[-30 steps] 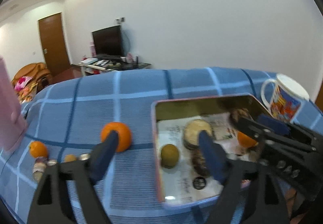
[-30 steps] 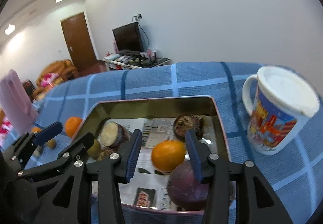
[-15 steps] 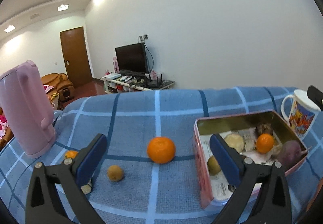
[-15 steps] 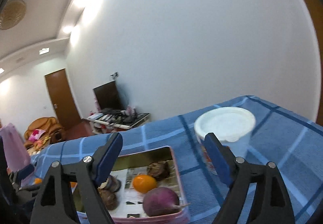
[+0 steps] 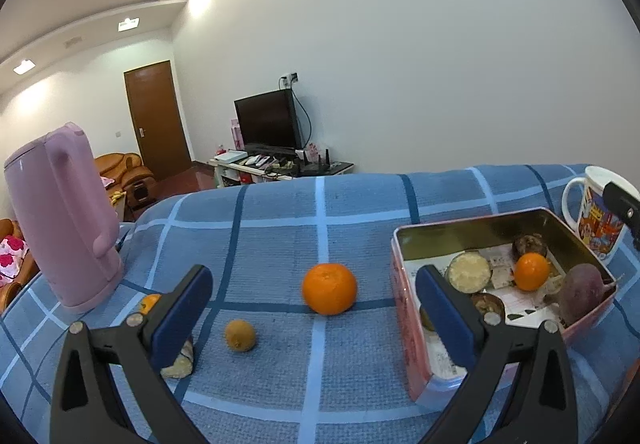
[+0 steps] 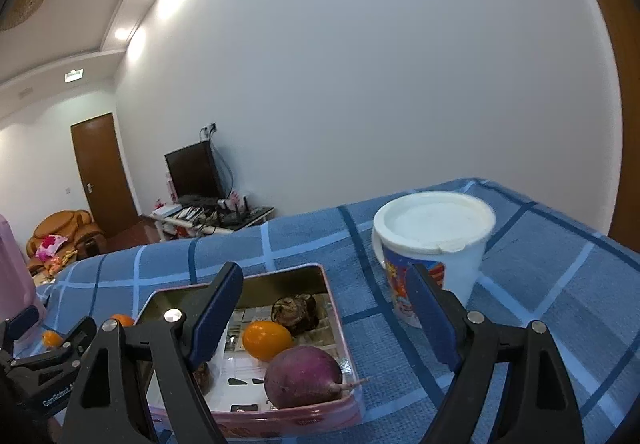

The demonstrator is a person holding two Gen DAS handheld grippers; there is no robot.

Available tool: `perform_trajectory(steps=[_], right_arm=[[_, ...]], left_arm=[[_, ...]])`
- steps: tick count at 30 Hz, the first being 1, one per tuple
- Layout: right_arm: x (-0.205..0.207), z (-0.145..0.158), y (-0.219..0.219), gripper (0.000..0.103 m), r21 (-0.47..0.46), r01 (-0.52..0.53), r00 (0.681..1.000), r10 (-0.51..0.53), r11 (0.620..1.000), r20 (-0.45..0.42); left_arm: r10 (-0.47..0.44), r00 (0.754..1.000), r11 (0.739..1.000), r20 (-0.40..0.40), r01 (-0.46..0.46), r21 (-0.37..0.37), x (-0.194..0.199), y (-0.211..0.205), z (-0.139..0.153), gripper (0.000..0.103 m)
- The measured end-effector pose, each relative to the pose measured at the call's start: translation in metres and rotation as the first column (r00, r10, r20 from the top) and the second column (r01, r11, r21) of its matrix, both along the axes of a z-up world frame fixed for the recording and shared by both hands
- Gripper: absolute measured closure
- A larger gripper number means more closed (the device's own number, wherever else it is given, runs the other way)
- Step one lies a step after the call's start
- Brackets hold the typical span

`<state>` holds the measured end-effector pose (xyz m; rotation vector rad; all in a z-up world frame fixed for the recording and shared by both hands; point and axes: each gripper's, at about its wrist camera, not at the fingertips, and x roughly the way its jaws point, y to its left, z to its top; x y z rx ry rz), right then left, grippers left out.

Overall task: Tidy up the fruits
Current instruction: 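Withdraw both open tools from the tin, then move both tools toward the cut slice and the orange on the table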

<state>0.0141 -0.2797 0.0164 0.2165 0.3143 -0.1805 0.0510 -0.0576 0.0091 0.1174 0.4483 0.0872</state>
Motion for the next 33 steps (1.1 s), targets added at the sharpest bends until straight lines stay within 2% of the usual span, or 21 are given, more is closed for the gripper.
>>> perform_trajectory(steps=[13, 22, 33], right_arm=[[-0.023, 0.002, 0.014, 0.019, -0.052, 0.024, 1.000, -0.025, 0.998, -0.013], [-0.041, 0.002, 0.022, 0.019, -0.026, 0.002, 1.000, -0.003, 1.000, -0.030], [-0.057, 0.002, 0.040, 0.019, -0.038, -0.008, 0.999, 0.007, 0.999, -0.038]], left_arm=[[-0.014, 1.000, 1.000, -0.016, 0.014, -0.001, -0.016, 0.007, 0.000, 0.000], [-0.044, 0.999, 0.999, -0.003, 0.044, 0.026, -0.035, 0.007, 0.002, 0.000], [-0.051, 0.999, 0.999, -0.002, 0.051, 0.004, -0.053, 0.021, 0.002, 0.000]])
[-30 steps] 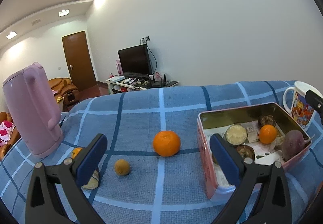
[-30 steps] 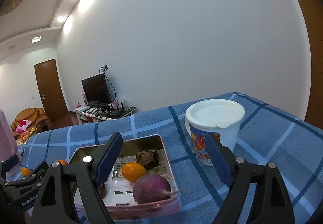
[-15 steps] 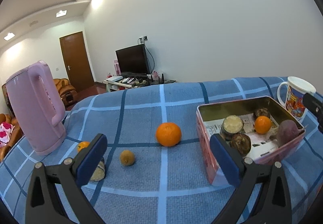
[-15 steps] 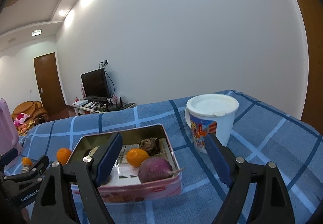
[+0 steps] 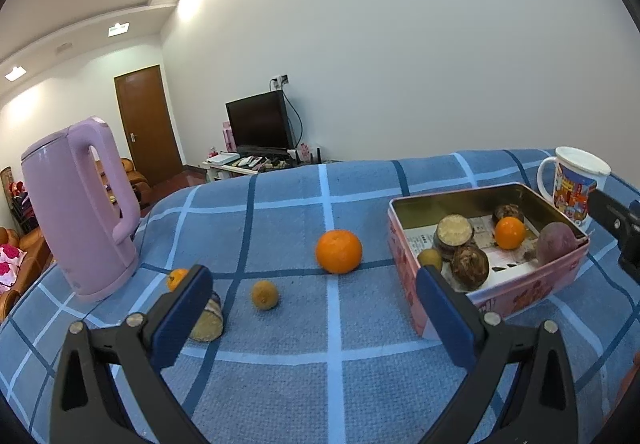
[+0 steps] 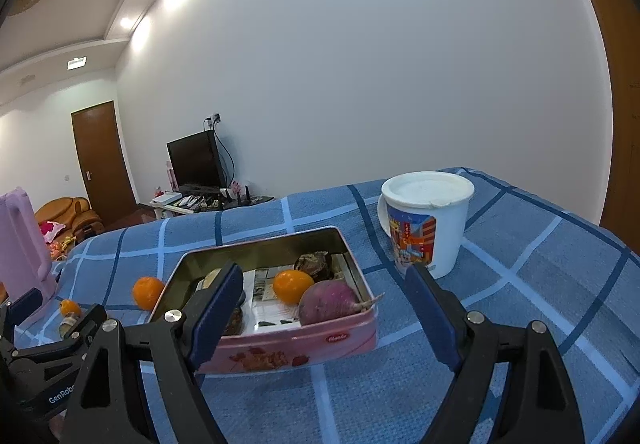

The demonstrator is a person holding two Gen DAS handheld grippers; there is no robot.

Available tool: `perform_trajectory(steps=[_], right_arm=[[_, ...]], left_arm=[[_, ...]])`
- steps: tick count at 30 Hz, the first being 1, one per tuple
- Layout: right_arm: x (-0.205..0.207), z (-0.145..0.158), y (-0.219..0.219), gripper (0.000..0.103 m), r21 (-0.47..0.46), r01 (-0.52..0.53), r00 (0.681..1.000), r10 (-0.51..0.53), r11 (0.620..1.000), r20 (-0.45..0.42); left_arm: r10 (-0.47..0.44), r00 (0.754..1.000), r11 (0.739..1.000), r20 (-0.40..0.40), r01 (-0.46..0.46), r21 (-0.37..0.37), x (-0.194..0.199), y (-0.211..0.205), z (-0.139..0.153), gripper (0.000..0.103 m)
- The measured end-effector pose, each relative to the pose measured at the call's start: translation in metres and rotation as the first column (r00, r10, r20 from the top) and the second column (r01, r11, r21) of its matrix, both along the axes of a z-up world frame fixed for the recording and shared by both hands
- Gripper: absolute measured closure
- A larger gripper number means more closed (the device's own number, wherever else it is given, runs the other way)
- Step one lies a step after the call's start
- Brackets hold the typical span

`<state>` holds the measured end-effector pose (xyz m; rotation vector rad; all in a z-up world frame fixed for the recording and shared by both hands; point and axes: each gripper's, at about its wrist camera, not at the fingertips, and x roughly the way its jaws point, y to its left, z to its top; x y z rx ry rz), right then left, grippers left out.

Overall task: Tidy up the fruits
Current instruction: 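Move both tools toward the cut slice and the orange on the table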

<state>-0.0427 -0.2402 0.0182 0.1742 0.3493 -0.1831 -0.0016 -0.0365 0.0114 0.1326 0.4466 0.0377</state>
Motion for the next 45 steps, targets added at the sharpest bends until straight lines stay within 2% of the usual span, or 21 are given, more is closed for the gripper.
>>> perform_trajectory(steps=[5, 15, 23, 35, 38, 45], right_arm=[[-0.003, -0.001, 0.009, 0.019, 0.001, -0.009, 1.000, 0.009, 1.000, -0.011], [0.004, -0.009, 0.036, 0.019, 0.081, -0.058, 0.995, 0.064, 0.995, -0.077], [0.016, -0.008, 0.080, 0.019, 0.048, -0.125, 0.987, 0.129, 0.991, -0.093], [0.034, -0.011, 0.144, 0.019, 0.051, -0.226, 0.967, 0.230, 0.973, -0.106], [0.039, -0.011, 0.158, 0.019, 0.043, -0.249, 0.961, 0.252, 0.968, -0.112], [0.056, -0.016, 0.186, 0.019, 0.063, -0.300, 0.940, 0.307, 0.952, -0.152]], left_arm=[[0.004, 1.000, 1.000, -0.005, -0.004, -0.029, -0.005, 0.010, 0.000, 0.000], [0.016, 0.999, 0.997, -0.051, -0.020, -0.072, -0.006, 0.042, -0.004, 0.000], [0.057, 0.997, 0.998, -0.050, -0.058, -0.017, -0.001, 0.071, -0.006, 0.000], [0.120, 0.992, 0.993, -0.045, -0.121, -0.016, 0.006, 0.124, -0.006, 0.000], [0.133, 0.990, 0.991, -0.051, -0.134, -0.019, 0.010, 0.136, -0.007, 0.000], [0.202, 0.975, 0.979, -0.087, -0.200, 0.032, 0.027, 0.178, -0.012, 0.000]])
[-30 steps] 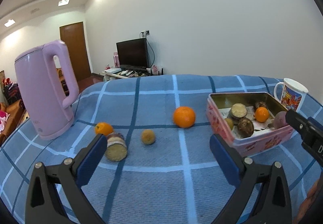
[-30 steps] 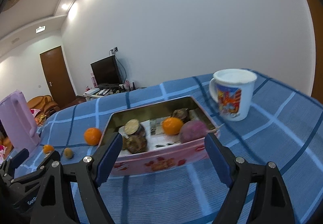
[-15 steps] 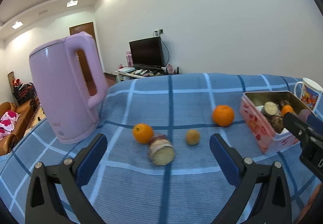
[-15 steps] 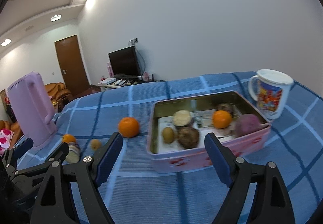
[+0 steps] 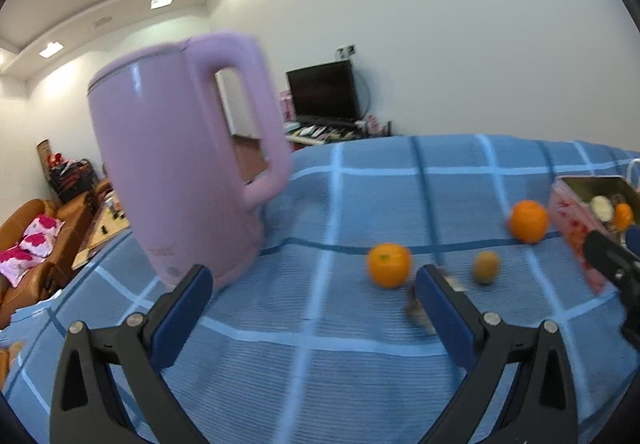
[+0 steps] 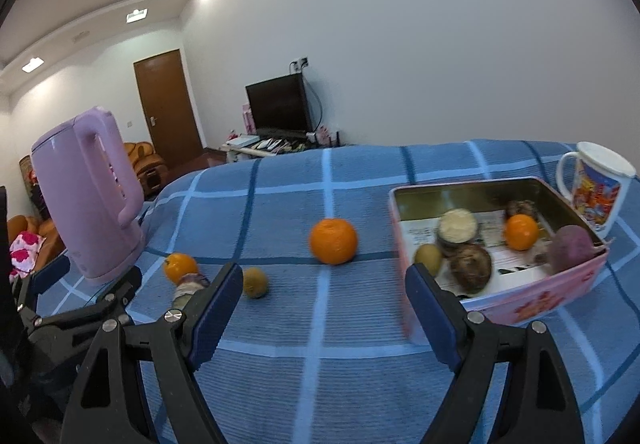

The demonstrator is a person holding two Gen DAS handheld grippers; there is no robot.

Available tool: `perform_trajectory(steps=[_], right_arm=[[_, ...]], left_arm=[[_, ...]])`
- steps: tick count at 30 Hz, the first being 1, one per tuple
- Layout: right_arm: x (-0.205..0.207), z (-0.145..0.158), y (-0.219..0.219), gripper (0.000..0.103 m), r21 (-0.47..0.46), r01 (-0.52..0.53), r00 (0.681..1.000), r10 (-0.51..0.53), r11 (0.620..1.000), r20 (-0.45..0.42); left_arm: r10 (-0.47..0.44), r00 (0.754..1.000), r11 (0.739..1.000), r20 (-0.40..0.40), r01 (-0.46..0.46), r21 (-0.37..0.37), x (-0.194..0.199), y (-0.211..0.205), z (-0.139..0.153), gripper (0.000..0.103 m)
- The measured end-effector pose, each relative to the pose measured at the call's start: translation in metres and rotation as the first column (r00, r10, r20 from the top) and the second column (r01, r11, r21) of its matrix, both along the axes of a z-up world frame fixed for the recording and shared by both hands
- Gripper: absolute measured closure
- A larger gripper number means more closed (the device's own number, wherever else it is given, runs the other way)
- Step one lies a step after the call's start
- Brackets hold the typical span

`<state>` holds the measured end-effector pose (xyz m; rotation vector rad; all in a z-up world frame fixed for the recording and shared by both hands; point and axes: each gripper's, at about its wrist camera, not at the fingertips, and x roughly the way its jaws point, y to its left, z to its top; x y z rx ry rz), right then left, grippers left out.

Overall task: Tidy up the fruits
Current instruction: 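Move both tools toward the cut slice and the orange on the table, then grasp the cut purple-skinned slice with the right tool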

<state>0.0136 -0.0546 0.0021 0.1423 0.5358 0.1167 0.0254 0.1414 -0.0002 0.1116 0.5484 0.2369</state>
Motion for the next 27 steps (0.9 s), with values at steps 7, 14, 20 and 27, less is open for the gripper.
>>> perform_trajectory(steps=[7, 14, 20, 27], right_arm=[[0.019, -0.007, 0.029, 0.019, -0.005, -0.081, 0.995, 0.081, 0.997, -0.066], [0.038, -0.016, 0.056, 0.040, 0.014, -0.176, 0.974, 0.176, 0.984, -0.144], [0.053, -0.025, 0.092, 0.042, 0.026, -0.286, 0.936, 0.285, 0.958, -0.207], [0.074, -0.040, 0.123, 0.048, -0.023, -0.314, 0.904, 0.291, 0.949, -0.314]], left_arm=[[0.078, 0.994, 0.994, -0.079, -0.083, -0.072, 0.017, 0.045, -0.011, 0.000], [0.111, 0.983, 0.980, -0.145, -0.133, -0.151, 0.024, 0.064, -0.021, 0.000], [0.134, 0.978, 0.981, -0.157, -0.153, -0.120, 0.026, 0.067, -0.023, 0.000], [0.156, 0.973, 0.977, -0.171, -0.177, -0.118, 0.030, 0.074, -0.026, 0.001]])
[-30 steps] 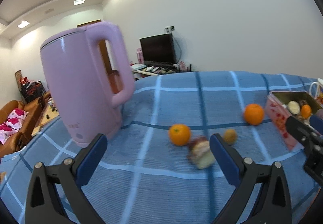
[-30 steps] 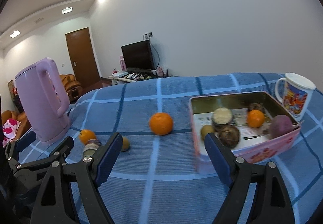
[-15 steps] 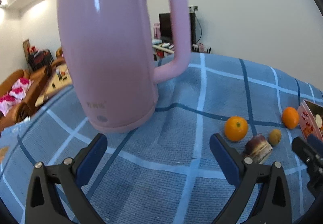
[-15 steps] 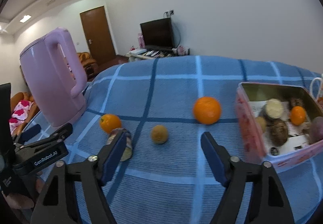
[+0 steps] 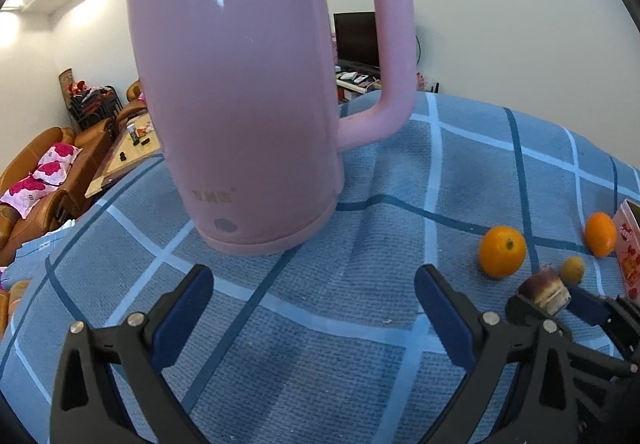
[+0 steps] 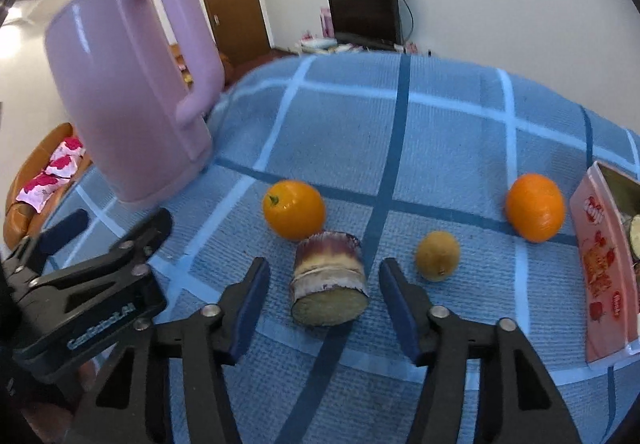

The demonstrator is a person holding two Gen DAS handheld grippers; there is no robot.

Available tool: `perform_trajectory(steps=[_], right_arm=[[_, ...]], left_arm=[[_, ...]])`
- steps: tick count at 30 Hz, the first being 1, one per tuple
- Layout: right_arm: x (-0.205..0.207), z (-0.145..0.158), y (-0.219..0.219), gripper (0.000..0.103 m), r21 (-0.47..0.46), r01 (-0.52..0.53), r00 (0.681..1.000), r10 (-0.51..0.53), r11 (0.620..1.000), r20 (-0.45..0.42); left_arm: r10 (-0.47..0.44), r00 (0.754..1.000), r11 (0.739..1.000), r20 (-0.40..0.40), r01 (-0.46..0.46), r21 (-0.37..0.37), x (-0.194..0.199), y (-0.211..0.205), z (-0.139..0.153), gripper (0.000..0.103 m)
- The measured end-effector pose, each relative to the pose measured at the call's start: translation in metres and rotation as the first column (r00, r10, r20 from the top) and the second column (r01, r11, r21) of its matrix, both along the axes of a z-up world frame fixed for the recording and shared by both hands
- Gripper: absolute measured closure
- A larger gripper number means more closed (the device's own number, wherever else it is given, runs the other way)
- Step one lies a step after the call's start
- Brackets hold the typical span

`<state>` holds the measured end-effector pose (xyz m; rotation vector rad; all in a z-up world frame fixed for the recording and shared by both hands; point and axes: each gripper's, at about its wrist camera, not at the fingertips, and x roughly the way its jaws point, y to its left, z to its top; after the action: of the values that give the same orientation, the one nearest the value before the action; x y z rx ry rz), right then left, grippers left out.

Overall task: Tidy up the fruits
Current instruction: 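Grasp the cut purple-skinned slice with the right tool, then grasp the orange with the left tool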

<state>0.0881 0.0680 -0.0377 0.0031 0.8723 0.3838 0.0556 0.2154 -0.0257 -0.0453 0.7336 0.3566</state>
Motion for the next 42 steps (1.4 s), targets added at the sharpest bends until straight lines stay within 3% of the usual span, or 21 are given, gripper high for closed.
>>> perform_trajectory(steps=[3, 5, 10, 14, 16, 19, 29, 33, 37, 41, 42], right_arm=[[0.006, -0.003, 0.000, 0.051, -0.007, 0.009, 1.000, -0.009, 1.000, -0.022], [0.006, -0.003, 0.004, 0.061, -0.020, -0.002, 1.000, 0.002, 1.000, -0.019], [0.004, 0.000, 0.010, 0.061, -0.050, -0.005, 1.000, 0.005, 0.999, 0.005], [-0.013, 0.011, 0.006, 0.062, -0.048, 0.031, 0.994, -0.026, 0.998, 0.105], [-0.029, 0.023, -0.001, 0.062, -0.050, 0.075, 0.976, -0.063, 0.996, 0.206], [-0.038, 0.029, -0.009, 0.062, -0.073, 0.110, 0.959, -0.087, 0.991, 0.271], [-0.048, 0.041, -0.060, 0.062, -0.072, 0.215, 0.922, -0.178, 0.974, 0.343], [-0.057, 0.042, -0.084, 0.062, -0.065, 0.232, 0.915, -0.194, 0.971, 0.354], [-0.056, 0.042, -0.094, 0.062, -0.041, 0.245, 0.915, -0.217, 0.969, 0.341], [-0.053, 0.040, -0.096, 0.062, -0.034, 0.242, 0.922, -0.219, 0.970, 0.319], [-0.053, 0.040, -0.096, 0.062, -0.033, 0.239, 0.923, -0.217, 0.970, 0.318]], left_arm=[[-0.008, 1.000, 1.000, 0.013, 0.008, 0.008, -0.001, -0.001, 0.001, 0.001], [-0.015, 1.000, 1.000, 0.012, 0.015, 0.018, 0.000, -0.004, 0.001, 0.001], [-0.030, 0.999, 0.999, 0.025, 0.030, 0.013, -0.003, -0.006, 0.005, 0.001], [-0.042, 0.997, 0.999, 0.061, 0.042, 0.006, -0.009, -0.007, 0.009, 0.001], [-0.067, 0.994, 0.998, 0.082, 0.066, 0.005, -0.012, -0.009, 0.012, 0.001], [-0.101, 0.989, 0.995, 0.108, 0.100, 0.013, -0.015, -0.015, 0.015, 0.001], [-0.185, 0.976, 0.983, 0.118, 0.182, 0.034, -0.014, -0.033, 0.019, 0.002], [-0.259, 0.961, 0.965, 0.096, 0.262, -0.016, -0.003, -0.048, 0.017, 0.012], [-0.320, 0.947, 0.947, 0.038, 0.318, 0.042, 0.018, -0.076, 0.016, 0.021], [-0.360, 0.933, 0.933, 0.009, 0.360, -0.026, 0.040, -0.088, 0.013, 0.027], [-0.363, 0.932, 0.932, -0.013, 0.363, -0.024, 0.046, -0.093, 0.009, 0.033]])
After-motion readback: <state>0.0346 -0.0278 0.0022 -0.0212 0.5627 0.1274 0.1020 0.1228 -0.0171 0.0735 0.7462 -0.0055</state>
